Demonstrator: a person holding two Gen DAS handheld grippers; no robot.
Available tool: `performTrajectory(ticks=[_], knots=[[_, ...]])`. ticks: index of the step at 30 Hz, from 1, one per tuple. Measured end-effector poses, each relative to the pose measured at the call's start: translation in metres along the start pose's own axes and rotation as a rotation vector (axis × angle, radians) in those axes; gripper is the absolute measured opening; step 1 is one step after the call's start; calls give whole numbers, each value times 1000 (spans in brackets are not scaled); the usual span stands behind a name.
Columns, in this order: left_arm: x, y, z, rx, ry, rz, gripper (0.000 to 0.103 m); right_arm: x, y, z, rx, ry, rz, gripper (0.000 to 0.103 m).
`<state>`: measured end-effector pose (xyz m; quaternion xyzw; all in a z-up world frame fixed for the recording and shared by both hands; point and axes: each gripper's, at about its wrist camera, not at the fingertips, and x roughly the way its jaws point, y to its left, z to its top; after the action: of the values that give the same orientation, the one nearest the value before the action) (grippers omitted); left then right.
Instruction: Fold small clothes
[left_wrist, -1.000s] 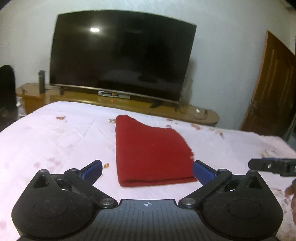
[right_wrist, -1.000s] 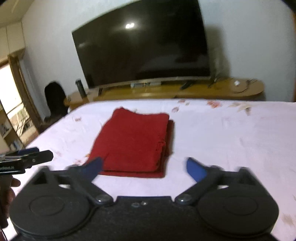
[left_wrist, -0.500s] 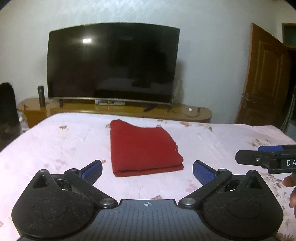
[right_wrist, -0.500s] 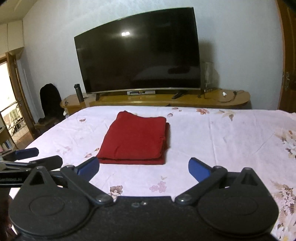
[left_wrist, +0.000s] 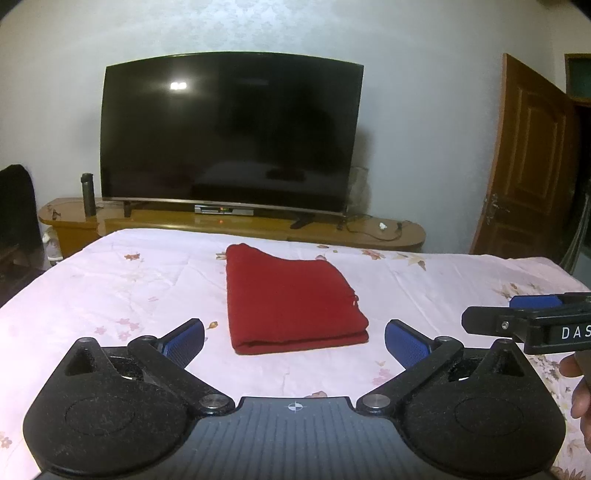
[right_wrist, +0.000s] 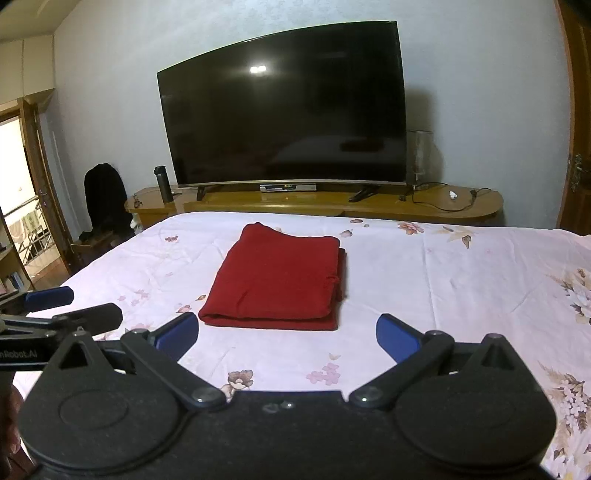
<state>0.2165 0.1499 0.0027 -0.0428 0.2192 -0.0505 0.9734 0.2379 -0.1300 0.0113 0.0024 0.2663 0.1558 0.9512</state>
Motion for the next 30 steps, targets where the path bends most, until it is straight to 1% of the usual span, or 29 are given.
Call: performTrajectory(ticks=[11,30], knots=[[-2,-5,0,6,-5,-12,103,-2,1,-2,-1,-20,-10,102],[-4,-1,-2,12,-15,-11,103,-3,1,-5,6,-17,-20,102]])
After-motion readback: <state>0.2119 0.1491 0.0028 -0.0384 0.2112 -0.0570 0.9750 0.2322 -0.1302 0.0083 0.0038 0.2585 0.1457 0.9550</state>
